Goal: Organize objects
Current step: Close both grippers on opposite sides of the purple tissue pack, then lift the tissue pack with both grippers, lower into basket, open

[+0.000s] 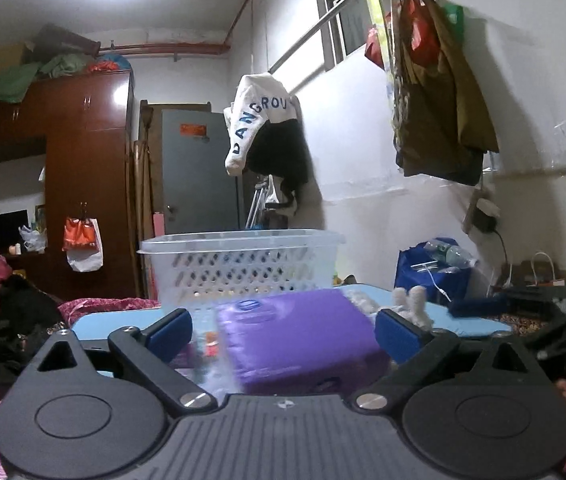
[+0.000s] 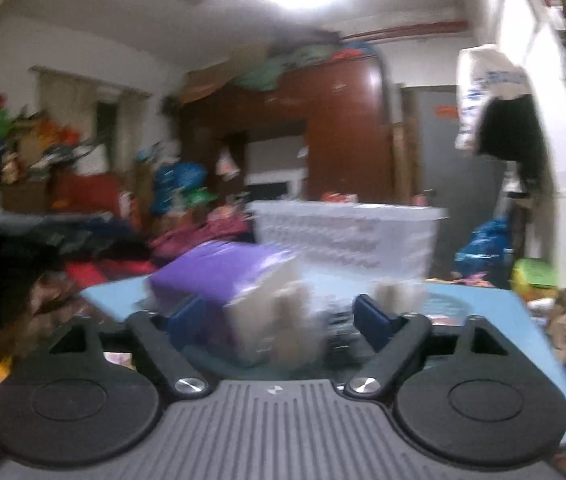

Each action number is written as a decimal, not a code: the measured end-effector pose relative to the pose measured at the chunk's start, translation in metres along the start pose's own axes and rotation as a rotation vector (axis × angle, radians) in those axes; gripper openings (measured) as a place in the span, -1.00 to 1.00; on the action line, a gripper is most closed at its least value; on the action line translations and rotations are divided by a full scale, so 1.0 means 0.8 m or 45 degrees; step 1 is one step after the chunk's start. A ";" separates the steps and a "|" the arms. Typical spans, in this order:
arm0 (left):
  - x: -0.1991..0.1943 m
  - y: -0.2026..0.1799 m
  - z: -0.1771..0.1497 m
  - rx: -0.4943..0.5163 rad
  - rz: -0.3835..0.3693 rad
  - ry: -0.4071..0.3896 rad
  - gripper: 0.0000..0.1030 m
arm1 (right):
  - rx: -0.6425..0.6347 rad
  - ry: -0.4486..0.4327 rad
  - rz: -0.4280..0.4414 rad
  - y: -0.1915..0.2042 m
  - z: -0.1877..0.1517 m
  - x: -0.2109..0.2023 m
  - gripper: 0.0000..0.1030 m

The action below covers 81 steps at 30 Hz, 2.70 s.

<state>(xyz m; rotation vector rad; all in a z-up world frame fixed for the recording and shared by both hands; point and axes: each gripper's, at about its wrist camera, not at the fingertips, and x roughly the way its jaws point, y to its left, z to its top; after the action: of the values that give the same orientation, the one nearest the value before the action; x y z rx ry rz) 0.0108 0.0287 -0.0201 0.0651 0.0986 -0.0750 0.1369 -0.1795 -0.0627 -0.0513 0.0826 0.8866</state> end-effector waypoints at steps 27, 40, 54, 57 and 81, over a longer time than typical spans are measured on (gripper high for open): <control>0.050 0.033 -0.048 0.099 -0.176 0.073 0.78 | -0.133 0.089 0.059 0.022 -0.014 0.053 0.48; 0.060 0.033 -0.055 0.047 -0.268 0.095 0.25 | -0.178 0.082 0.098 0.020 -0.017 0.057 0.06; 0.031 0.025 -0.015 0.068 -0.221 -0.015 0.19 | -0.237 -0.045 0.114 0.026 0.018 0.037 0.00; 0.033 0.028 0.005 0.059 -0.242 -0.051 0.15 | -0.256 -0.085 0.118 0.020 0.038 0.032 -0.01; 0.206 0.066 0.167 -0.012 -0.294 0.078 0.02 | -0.152 -0.012 0.053 -0.080 0.148 0.115 -0.06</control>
<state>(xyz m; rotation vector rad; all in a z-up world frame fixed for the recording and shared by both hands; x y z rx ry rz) 0.1913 0.0604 0.0989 0.0463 0.1677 -0.3036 0.2506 -0.1398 0.0473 -0.1573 0.0218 0.9325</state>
